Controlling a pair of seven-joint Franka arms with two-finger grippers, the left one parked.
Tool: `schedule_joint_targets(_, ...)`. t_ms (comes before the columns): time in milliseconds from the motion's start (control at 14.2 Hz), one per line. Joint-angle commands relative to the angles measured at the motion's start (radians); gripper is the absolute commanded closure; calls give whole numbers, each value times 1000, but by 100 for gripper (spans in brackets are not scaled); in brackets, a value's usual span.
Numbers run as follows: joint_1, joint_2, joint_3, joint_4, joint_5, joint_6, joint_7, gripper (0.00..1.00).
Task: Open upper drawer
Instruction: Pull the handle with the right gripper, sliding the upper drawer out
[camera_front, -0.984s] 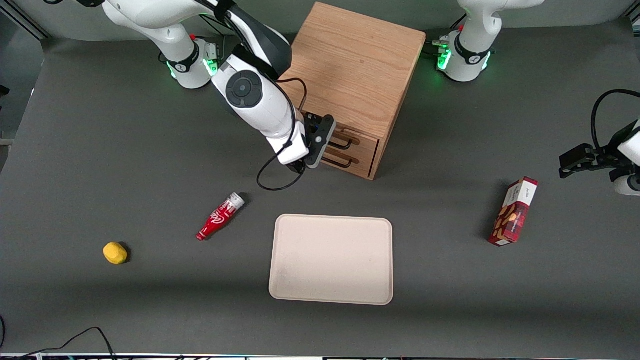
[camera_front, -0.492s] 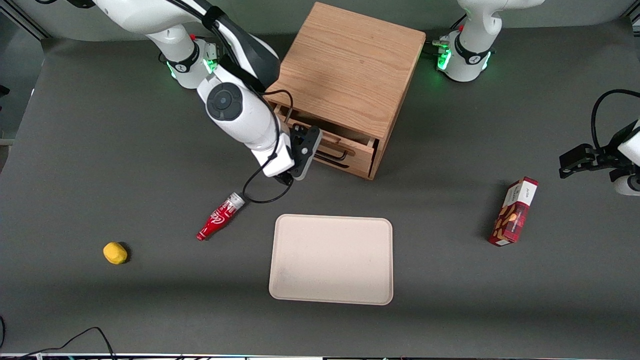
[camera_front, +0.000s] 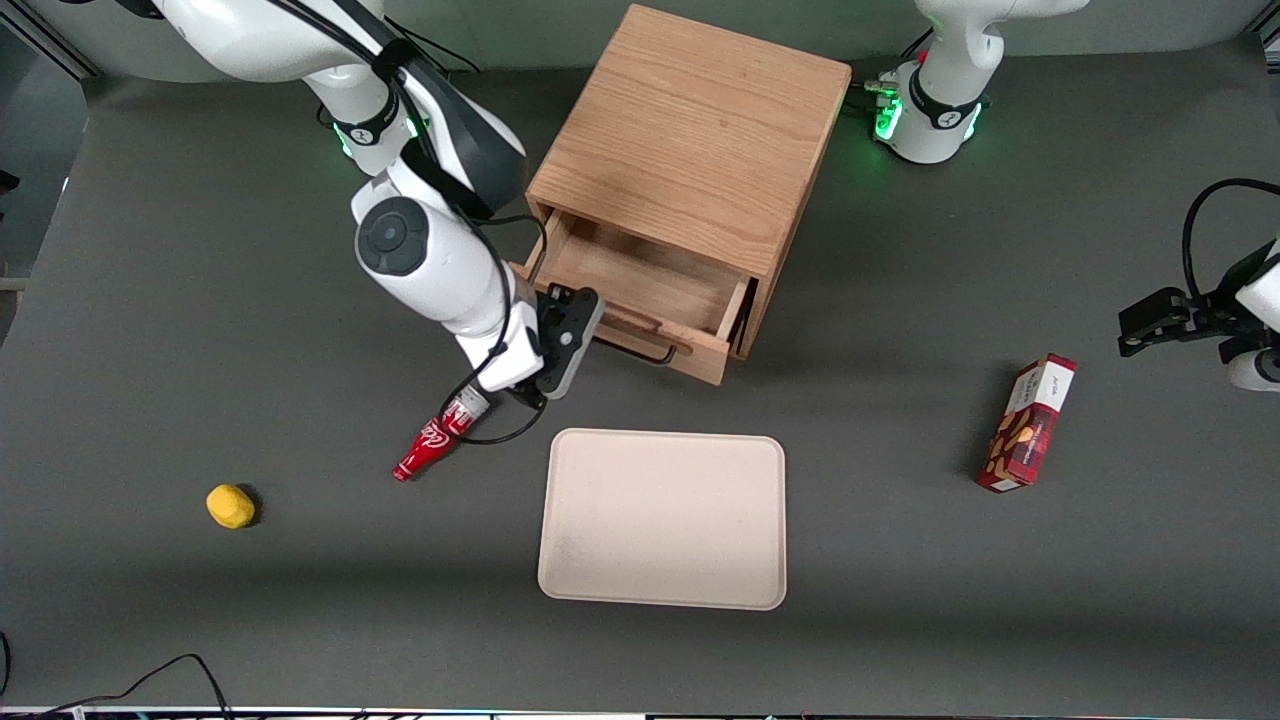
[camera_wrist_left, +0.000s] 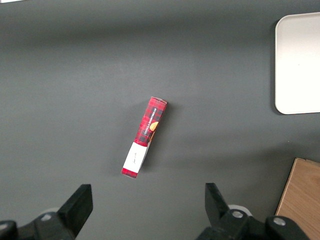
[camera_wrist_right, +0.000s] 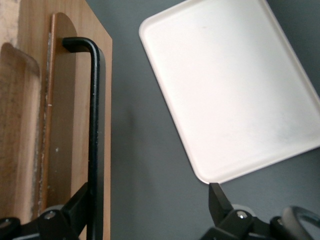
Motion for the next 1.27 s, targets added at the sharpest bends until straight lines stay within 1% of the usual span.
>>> schedule_joint_targets(0,2,60,-10,70,-15,-4,-26,0)
schedule_joint_targets(562,11,171,-10,219,-15,-4,-15,0)
schedule_joint_targets(984,1,209,-27,274,-17,-4,-29,0)
schedule_joint_targets(1195,1,218,-47,286,-41,-4,-30,0)
